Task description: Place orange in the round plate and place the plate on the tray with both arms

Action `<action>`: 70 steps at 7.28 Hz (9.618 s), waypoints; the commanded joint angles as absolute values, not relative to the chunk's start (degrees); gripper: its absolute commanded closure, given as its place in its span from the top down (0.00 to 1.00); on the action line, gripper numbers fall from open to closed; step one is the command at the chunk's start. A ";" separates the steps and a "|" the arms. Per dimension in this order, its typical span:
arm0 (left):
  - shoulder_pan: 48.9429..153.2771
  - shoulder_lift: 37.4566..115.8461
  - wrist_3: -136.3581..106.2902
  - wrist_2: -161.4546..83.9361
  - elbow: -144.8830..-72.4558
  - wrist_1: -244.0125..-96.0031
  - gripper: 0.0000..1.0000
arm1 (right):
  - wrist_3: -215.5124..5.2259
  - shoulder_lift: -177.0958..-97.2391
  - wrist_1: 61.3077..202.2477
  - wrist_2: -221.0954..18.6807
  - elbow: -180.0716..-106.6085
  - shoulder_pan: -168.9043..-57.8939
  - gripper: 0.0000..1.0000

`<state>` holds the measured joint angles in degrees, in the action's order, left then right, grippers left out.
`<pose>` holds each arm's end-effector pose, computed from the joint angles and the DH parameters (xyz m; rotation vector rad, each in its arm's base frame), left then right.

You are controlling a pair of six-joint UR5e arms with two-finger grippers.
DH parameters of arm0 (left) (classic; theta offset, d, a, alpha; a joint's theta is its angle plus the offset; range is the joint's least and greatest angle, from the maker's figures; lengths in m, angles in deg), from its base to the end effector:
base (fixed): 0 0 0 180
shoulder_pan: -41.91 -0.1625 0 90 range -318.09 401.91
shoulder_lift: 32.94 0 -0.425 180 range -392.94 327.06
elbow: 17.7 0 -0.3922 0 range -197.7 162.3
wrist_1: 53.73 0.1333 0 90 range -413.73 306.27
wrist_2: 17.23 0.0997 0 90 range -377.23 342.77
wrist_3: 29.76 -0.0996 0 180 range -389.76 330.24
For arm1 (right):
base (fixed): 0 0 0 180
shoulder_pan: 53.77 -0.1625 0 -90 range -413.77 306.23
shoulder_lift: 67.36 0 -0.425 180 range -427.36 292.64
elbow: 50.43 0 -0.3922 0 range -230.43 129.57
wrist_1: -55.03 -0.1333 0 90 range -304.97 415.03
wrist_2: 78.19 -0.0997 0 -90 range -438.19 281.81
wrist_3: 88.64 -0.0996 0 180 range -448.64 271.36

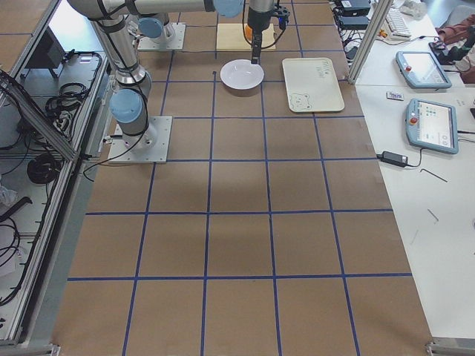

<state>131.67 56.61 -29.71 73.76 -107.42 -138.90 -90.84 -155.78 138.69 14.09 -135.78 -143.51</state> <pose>-0.1295 -0.4983 0.5030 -0.0092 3.1205 -0.1515 0.1271 -0.4978 0.5033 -0.0648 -3.0989 -0.0874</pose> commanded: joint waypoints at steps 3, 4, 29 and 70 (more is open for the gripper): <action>131.56 56.53 -30.20 73.74 -107.52 -138.89 1.00 | -90.75 -155.95 138.62 14.54 -135.78 -143.50 1.00; 131.56 56.62 -30.12 73.74 -107.35 -138.89 1.00 | -90.75 -155.78 138.61 14.28 -135.86 -143.50 1.00; 123.83 79.72 -38.99 80.68 -120.88 -124.30 1.00 | -90.66 -155.34 138.52 14.98 -136.74 -143.42 1.00; 132.09 56.35 -30.03 73.21 -104.54 -148.74 1.00 | -80.48 -132.66 197.76 -23.69 -168.02 -146.76 0.10</action>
<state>132.09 56.40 -30.15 73.26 -104.46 -148.89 -82.00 -132.62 197.21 -23.80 -167.19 -146.75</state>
